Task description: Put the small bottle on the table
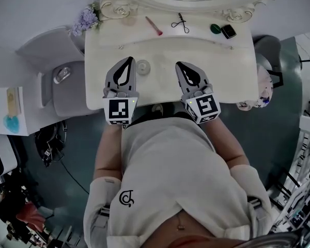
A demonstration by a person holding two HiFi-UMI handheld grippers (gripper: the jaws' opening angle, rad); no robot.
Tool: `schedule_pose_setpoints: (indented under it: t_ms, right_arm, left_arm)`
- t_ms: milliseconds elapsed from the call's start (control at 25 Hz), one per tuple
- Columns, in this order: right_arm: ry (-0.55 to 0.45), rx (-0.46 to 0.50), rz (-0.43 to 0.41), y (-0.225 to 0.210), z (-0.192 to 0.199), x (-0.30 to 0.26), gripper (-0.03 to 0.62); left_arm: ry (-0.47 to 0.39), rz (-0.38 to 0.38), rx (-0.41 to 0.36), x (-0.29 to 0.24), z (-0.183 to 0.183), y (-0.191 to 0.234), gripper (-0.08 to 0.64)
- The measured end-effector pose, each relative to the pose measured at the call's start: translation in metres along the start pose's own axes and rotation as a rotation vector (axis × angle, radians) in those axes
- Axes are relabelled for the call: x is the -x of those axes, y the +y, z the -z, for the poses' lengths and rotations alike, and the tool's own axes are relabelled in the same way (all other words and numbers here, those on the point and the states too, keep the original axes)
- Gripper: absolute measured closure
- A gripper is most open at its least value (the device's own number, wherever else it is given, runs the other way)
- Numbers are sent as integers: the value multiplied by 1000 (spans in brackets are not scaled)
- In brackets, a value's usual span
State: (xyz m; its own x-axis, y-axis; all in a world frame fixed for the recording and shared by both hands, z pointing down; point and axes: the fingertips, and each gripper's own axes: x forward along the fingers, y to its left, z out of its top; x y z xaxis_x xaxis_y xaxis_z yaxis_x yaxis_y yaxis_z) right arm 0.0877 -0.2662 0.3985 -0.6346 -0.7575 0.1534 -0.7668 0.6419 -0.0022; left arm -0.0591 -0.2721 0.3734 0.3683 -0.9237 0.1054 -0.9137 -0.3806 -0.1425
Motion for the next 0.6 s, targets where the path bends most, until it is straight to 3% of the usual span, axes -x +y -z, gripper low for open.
schedule_pose_setpoints:
  t_ms: [200,600]
  right_arm:
    - [-57,12,-2,-6,-25,2,584]
    - [-90,47,-38,-9,-50,2,586]
  left_arm:
    - [-70,33,-39,7,-39,-7,546]
    - [-48,25,-28,16,-53,1,548]
